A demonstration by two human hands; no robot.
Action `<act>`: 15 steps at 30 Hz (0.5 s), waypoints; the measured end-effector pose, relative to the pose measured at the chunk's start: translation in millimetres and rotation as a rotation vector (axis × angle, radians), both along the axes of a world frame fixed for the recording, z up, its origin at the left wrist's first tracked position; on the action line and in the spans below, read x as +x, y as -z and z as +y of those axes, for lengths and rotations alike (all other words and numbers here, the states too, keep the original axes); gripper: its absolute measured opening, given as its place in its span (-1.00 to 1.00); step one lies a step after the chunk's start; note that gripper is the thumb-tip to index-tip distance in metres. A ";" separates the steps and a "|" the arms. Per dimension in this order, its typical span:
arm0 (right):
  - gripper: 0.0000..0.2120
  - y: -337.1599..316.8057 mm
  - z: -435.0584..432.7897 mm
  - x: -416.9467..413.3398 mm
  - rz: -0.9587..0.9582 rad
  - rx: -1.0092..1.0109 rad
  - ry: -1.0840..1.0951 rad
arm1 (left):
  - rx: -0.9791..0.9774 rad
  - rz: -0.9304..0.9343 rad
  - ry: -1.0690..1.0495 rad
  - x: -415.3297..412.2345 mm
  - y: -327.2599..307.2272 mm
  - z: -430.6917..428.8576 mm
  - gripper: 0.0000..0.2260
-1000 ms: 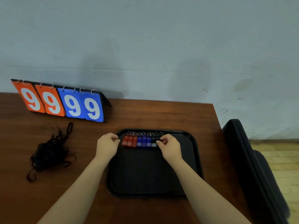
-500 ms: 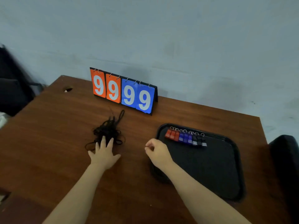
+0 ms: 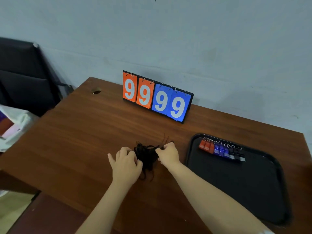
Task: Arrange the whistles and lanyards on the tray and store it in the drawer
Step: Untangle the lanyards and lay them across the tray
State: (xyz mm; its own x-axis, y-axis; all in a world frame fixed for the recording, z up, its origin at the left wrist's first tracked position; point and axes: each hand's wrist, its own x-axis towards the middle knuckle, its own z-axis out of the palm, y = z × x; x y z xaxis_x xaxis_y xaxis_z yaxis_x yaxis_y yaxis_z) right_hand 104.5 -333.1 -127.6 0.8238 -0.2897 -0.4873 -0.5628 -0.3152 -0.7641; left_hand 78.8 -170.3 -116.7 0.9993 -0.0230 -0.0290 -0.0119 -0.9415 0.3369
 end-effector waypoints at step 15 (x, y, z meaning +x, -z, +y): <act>-0.89 -70.8 9.2 20.1 -0.528 -0.157 -0.249 | -0.147 -0.042 0.170 56.3 -0.5 -17.9 -0.87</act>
